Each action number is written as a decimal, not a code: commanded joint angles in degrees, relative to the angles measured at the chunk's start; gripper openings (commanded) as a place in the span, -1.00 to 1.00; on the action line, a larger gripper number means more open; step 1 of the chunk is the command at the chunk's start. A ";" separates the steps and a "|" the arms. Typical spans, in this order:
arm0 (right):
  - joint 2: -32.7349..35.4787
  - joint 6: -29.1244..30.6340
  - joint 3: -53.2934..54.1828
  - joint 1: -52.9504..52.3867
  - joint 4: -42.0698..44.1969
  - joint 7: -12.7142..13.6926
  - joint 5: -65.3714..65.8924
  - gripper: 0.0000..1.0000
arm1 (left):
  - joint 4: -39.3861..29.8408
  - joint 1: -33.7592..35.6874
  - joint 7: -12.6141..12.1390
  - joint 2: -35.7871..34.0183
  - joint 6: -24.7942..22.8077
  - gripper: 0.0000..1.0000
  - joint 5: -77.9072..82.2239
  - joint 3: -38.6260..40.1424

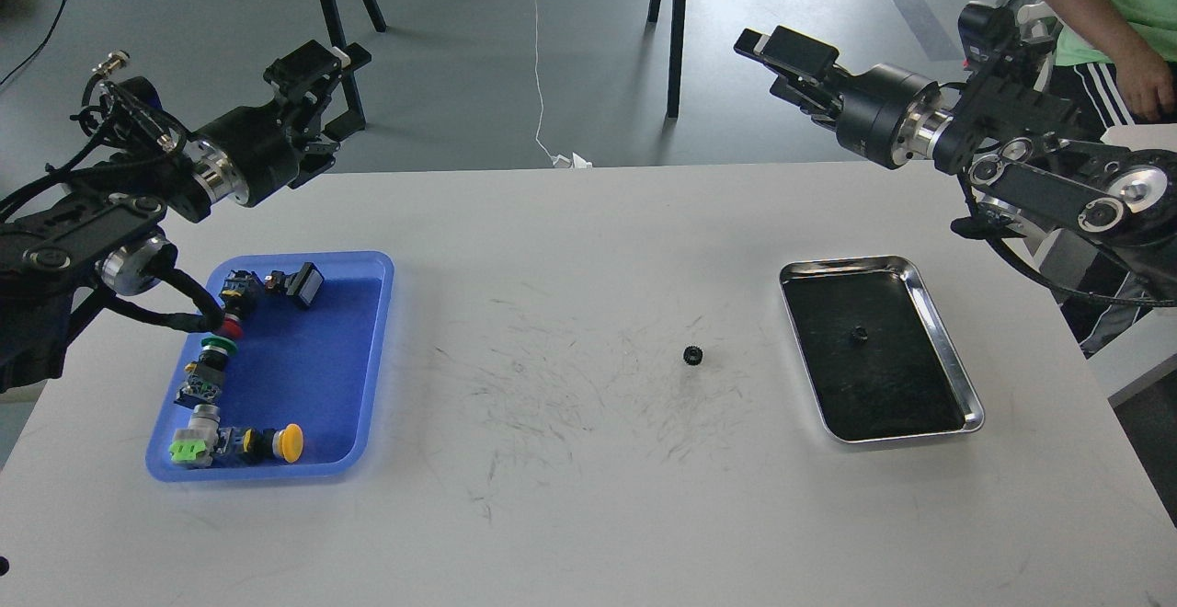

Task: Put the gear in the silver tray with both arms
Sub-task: 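Release the gear on the table beside the silver tray, retract left arm, then move the right gripper down to the black gear on the table, then close the right gripper on the black gear and lift it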

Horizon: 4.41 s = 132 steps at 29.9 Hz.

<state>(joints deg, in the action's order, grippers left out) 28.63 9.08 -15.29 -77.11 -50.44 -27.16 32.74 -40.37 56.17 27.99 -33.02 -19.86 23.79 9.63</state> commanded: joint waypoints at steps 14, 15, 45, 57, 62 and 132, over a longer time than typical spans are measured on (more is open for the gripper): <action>-0.86 7.80 -15.39 -12.54 -4.75 -0.84 21.55 0.89 | 1.44 -0.89 0.01 -1.43 -8.14 0.97 -15.70 0.21; -1.12 7.80 -15.39 -12.54 -4.93 -0.84 23.40 0.89 | 1.61 -0.97 0.01 -1.08 -8.14 0.97 -15.97 0.13; -18.44 6.04 -31.38 -11.84 -3.52 -0.84 42.49 0.80 | 11.72 -0.89 0.01 10.52 -8.14 0.97 -19.84 6.63; -22.47 4.90 -32.35 -8.41 0.08 -0.84 43.46 0.79 | 11.64 -1.15 0.01 10.00 -8.14 0.97 -19.93 9.09; -25.29 4.81 -32.26 -7.09 1.66 -0.84 43.37 0.79 | 11.72 -1.24 0.01 9.91 -8.14 0.97 -20.01 9.09; -27.05 4.55 -33.32 -3.66 7.11 -0.84 43.46 -0.66 | 11.99 -2.03 0.01 9.29 -8.14 0.97 -19.93 9.62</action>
<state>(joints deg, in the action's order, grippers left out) 1.71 13.74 -48.59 -80.65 -43.33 -28.00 76.20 -28.39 54.15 28.00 -23.70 -28.00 3.86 19.25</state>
